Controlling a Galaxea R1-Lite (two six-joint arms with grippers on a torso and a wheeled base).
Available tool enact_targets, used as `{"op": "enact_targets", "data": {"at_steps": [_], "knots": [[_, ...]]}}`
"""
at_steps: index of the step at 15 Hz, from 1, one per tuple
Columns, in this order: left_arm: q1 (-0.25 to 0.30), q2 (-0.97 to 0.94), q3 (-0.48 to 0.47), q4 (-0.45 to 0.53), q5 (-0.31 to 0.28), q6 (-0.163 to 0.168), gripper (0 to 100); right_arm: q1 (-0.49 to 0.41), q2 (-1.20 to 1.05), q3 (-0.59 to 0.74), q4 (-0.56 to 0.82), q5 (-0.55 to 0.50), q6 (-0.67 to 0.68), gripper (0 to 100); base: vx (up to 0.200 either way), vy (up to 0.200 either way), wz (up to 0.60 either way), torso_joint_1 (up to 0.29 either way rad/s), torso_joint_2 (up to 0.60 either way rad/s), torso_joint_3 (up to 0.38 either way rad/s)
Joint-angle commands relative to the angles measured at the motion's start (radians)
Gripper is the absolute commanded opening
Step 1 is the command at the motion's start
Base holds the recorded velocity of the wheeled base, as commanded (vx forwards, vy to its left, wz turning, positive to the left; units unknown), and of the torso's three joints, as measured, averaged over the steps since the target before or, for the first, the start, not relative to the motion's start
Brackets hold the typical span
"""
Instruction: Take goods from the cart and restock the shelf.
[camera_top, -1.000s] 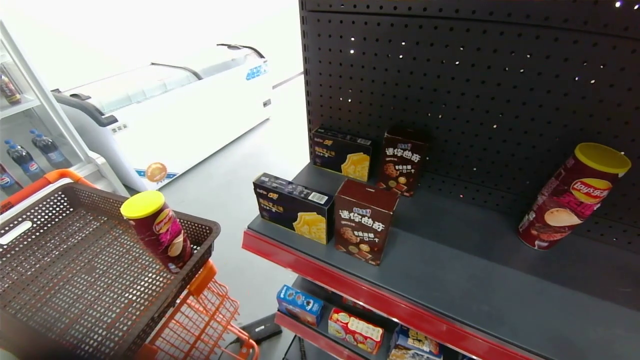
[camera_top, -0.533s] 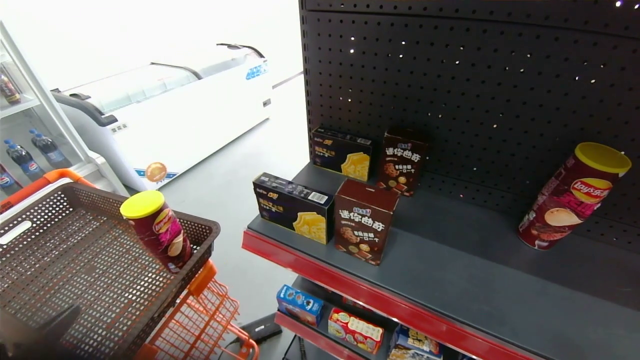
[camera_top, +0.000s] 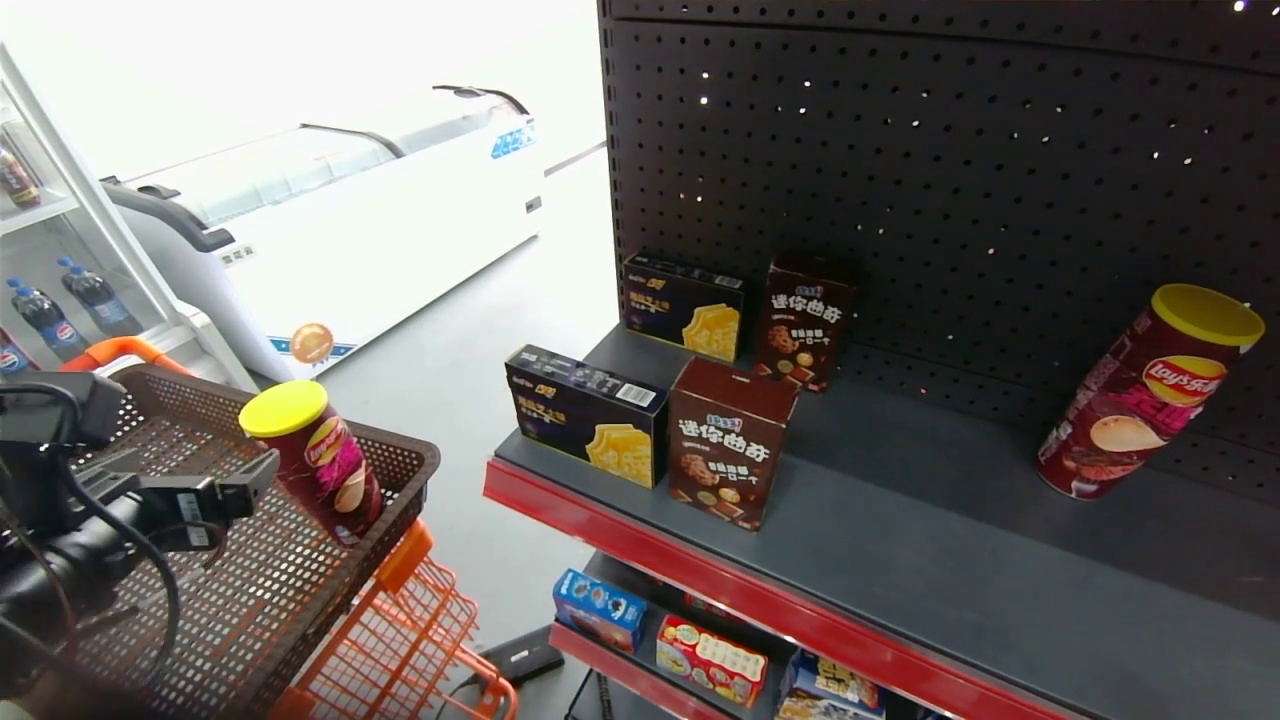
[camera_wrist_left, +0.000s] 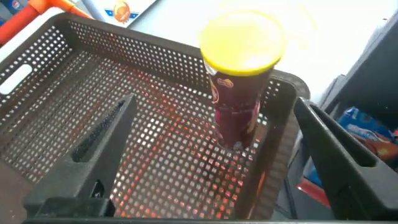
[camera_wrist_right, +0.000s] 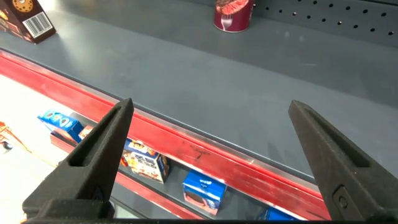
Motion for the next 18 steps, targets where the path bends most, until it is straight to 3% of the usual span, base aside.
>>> {"op": "enact_targets", "data": {"at_steps": [1, 3, 8, 18], "knots": [[0.016, 0.308, -0.014, -0.216, 0.002, -0.002, 100, 0.000, 0.000, 0.000, 0.000, 0.000, -0.001, 100, 0.000, 0.000, 0.00, 0.000, 0.00, 0.000], [0.016, 0.413, -0.049, -0.288, -0.021, -0.008, 100, 0.000, 0.000, 0.000, 0.000, 0.000, -0.001, 100, 0.000, 0.000, 0.00, 0.000, 0.00, 0.000], [-0.007, 0.563, -0.141, -0.417, -0.147, -0.008, 100, 0.000, 0.000, 0.000, 0.000, 0.000, 0.000, 100, 0.000, 0.000, 0.00, 0.000, 0.00, 0.000], [-0.004, 0.701, -0.308, -0.446, -0.149, -0.010, 100, 0.000, 0.000, 0.000, 0.000, 0.000, -0.001, 100, 0.000, 0.000, 0.00, 0.000, 0.00, 0.000]]}}
